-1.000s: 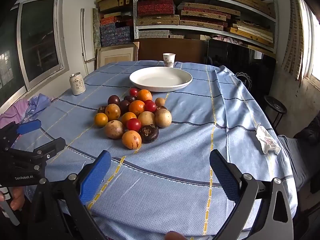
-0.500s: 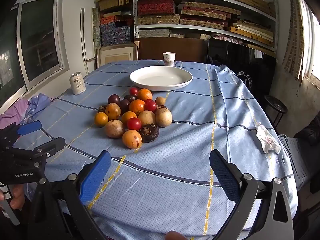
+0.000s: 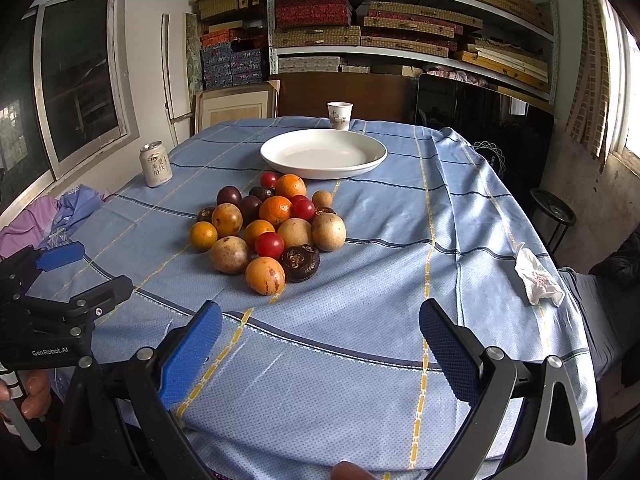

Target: Organize fruits

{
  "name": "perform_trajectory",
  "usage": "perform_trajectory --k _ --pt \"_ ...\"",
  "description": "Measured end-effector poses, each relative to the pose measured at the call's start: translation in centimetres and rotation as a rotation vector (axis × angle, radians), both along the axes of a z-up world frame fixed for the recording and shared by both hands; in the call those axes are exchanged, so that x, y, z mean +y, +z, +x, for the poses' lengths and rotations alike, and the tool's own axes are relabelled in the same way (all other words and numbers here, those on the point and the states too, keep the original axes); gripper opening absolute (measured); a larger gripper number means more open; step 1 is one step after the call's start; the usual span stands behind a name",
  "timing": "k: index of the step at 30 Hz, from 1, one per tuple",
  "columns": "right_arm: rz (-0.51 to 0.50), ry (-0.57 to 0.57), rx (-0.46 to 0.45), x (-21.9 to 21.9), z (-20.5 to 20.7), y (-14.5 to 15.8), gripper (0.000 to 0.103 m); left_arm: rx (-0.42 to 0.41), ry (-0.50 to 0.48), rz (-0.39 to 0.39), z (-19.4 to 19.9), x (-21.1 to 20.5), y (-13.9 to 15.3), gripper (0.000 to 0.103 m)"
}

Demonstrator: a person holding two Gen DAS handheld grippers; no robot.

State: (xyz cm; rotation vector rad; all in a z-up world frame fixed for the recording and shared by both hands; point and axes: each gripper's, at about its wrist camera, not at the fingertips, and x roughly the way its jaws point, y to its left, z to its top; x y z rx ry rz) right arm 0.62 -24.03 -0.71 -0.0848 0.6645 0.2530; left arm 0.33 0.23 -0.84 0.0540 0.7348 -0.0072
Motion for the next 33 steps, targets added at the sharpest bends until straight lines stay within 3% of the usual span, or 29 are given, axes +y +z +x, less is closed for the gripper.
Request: perform_trajectory --k 33 --pt "-0.002 0.001 0.009 0.07 -0.01 -0.36 0.1 0.018 0.0 0.0 0.22 0.12 -0.38 0.099"
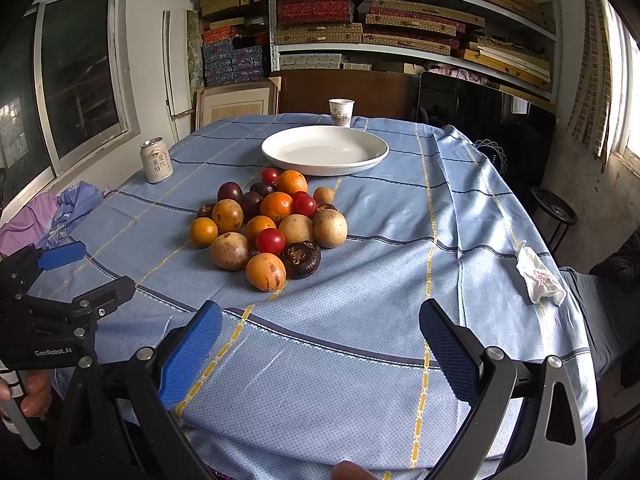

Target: Organize fruits

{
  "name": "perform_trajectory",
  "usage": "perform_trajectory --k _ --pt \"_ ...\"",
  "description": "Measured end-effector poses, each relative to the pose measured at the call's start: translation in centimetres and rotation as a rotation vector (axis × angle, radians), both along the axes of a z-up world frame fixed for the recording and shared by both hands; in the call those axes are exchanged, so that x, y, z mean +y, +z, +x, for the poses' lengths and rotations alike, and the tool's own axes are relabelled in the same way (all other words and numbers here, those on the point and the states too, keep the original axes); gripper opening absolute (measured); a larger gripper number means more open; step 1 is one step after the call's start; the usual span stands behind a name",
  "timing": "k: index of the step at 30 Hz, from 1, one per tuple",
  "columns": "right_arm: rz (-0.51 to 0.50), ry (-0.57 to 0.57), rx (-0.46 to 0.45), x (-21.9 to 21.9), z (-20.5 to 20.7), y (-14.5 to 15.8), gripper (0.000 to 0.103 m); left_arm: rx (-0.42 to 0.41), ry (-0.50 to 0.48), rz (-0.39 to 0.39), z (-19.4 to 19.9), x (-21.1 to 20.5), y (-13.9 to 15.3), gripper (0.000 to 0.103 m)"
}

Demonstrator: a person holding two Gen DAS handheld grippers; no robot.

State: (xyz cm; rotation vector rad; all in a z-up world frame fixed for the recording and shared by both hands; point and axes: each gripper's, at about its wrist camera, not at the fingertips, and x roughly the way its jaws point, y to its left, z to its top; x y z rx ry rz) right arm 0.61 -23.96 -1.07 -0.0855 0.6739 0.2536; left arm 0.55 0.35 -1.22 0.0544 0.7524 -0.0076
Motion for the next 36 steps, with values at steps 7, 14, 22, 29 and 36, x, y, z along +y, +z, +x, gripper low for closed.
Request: perform_trajectory --k 7,14,22,29,36 --pt "-0.001 0.0 0.0 0.0 0.0 0.0 0.1 0.005 0.002 0.0 0.1 0.0 -0.1 0.099" --pt "-0.003 0.0 0.002 0.1 0.0 -0.2 0.1 0.01 0.001 0.001 0.2 -0.1 -0.3 0.099" --pt "-0.003 0.002 0.002 0.1 0.0 -0.3 0.1 0.016 0.001 0.001 0.2 -0.1 -0.4 0.099" --pt "0.037 0.027 0.0 -0.4 0.2 -0.8 0.099 0.033 -0.003 -0.025 0.4 0.2 -0.8 0.099" --pt "0.22 0.079 -0.12 -1.2 0.1 -0.9 0.1 0.065 -0.032 -0.083 1.2 0.7 -2.2 0.099"
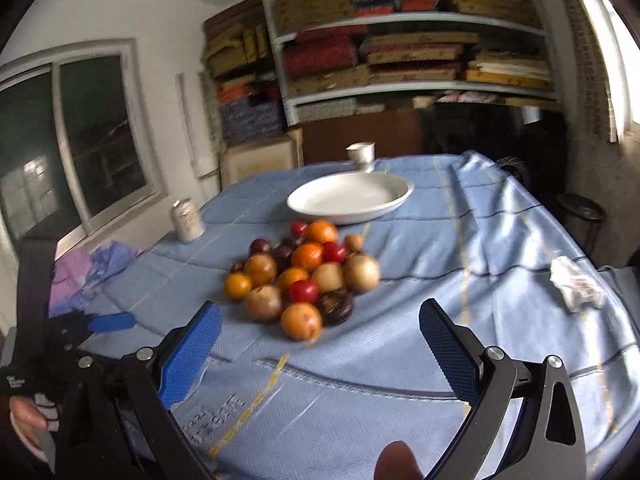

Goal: Organize fruits
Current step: 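Grasp a yellow-orange fruit with the right tool while the left tool grasps a tan fruit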

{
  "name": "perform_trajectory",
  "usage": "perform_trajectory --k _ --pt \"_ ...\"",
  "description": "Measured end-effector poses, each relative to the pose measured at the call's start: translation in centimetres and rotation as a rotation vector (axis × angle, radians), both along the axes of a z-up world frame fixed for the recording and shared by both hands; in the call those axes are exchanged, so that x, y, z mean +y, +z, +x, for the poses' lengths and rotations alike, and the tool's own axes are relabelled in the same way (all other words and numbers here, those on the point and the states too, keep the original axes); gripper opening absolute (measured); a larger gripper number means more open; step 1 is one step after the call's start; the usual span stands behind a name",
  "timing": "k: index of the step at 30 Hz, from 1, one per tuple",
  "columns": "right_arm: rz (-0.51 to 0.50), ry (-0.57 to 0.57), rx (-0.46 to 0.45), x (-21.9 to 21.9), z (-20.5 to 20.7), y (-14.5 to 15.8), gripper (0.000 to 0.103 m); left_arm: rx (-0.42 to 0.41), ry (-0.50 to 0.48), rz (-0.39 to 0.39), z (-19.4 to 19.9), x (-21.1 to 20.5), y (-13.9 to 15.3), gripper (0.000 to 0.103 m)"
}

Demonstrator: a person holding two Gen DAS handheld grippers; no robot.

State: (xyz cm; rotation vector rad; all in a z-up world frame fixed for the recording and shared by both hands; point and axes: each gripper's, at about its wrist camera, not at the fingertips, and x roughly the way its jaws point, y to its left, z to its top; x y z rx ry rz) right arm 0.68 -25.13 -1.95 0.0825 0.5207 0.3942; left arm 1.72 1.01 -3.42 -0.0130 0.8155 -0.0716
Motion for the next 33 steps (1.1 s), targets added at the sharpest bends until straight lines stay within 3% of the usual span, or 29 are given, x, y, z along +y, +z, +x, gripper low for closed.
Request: perform_trajectory --k 4,12,16,22,26,30,33 --pt "-0.07 0.034 0.107 1.3 1.4 -1.6 0.1 -0.04 -0.001 -0.008 -0.1 0.1 -0.5 0.099" --pt "-0.125 0.058 0.181 2.9 3.6 -2.9 0.098 -0.077 -0.038 -0.025 0.8 0.6 -0.8 0.099" --pt "-0.111 0.077 0.221 3.9 5.1 -3.2 0.093 -0.076 -0.026 -0.037 2.5 1.8 0.1 0.099" --pt "-0.133 0.108 0.246 5.6 7.0 -3.8 0.086 -0.077 0.017 0.007 7.7 3.6 1.4 0.099" --pt "-0.098 0.134 0.315 6.0 7.9 -5.0 0.077 -0.025 0.017 0.015 10.6 3.7 -0.4 0.099" --pt "-0.085 0.125 0.333 5.9 8.2 -5.9 0.066 0.017 -0.032 0.001 11.0 3.4 -2.5 0.099" --pt "-0.063 0.102 0.333 5.9 8.5 -5.7 0.065 -0.031 -0.045 -0.035 10.5 3.7 -2.2 0.099"
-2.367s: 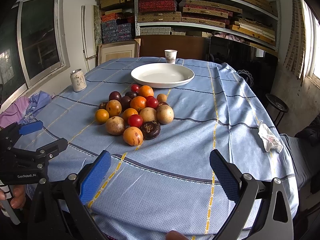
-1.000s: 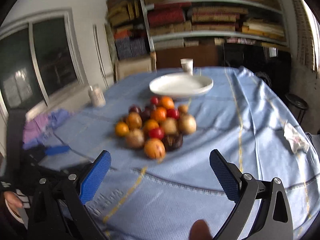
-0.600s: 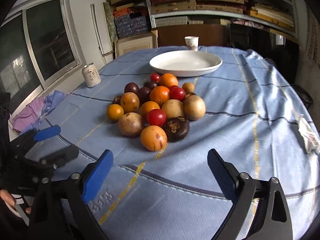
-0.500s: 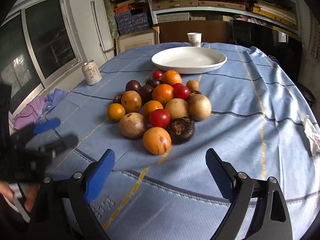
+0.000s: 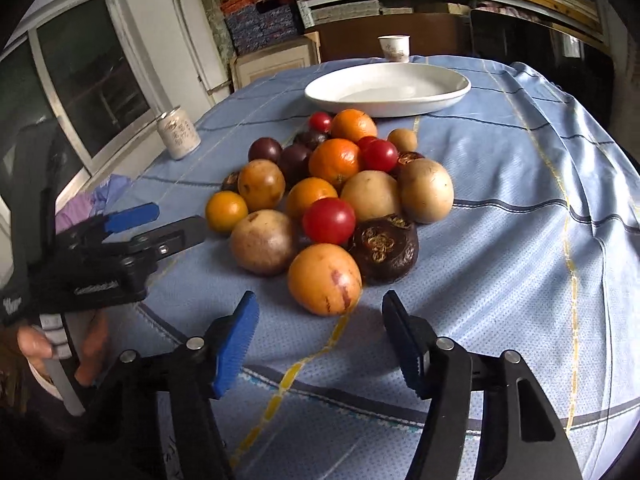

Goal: Organize fruits
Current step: 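Grasp a yellow-orange fruit with the right tool while the left tool grasps a tan fruit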

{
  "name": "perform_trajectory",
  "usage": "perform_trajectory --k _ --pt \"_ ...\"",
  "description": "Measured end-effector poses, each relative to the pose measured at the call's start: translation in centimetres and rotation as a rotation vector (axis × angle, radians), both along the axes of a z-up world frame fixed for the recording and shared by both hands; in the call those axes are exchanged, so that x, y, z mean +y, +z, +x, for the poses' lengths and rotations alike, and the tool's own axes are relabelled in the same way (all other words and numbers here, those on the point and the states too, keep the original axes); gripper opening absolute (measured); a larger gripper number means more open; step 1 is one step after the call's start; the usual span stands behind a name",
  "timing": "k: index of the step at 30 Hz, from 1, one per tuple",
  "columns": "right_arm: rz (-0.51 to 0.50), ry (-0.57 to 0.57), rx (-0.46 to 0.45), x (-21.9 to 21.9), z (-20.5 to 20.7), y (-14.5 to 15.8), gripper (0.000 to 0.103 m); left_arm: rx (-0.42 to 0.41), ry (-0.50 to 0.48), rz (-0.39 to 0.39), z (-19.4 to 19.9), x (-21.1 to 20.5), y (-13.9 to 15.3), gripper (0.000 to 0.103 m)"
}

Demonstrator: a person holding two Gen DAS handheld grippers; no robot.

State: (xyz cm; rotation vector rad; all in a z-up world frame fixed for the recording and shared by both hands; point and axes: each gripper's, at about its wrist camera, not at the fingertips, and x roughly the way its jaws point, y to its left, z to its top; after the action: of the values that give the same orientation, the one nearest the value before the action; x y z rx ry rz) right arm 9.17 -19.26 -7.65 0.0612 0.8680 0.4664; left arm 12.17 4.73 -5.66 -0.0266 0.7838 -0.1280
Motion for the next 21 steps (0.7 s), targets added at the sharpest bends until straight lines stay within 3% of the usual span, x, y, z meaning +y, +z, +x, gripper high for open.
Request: perform_trajectory --k 8,14,16,19,21 --pt "0.058 -0.012 0.051 0.7 2.1 0.0 0.056 0.028 0.005 -0.103 0.5 1.4 -0.4 0.099" --pt "0.037 -0.007 0.074 0.9 3.0 -0.5 0.053 0.064 0.041 -0.21 1.1 3.0 -1.0 0.099" --pt "0.007 0.007 0.067 1.3 3.0 -0.5 0.052 0.069 0.048 -0.223 1.2 3.2 -1.1 0.099" --pt "-0.078 0.026 0.035 1.7 2.7 -0.5 0.041 0.078 0.046 -0.221 1.3 3.2 -1.2 0.099" --pt "-0.082 0.046 0.018 1.5 2.4 -0.5 0.04 0.092 0.036 -0.206 1.5 2.9 -1.4 0.099"
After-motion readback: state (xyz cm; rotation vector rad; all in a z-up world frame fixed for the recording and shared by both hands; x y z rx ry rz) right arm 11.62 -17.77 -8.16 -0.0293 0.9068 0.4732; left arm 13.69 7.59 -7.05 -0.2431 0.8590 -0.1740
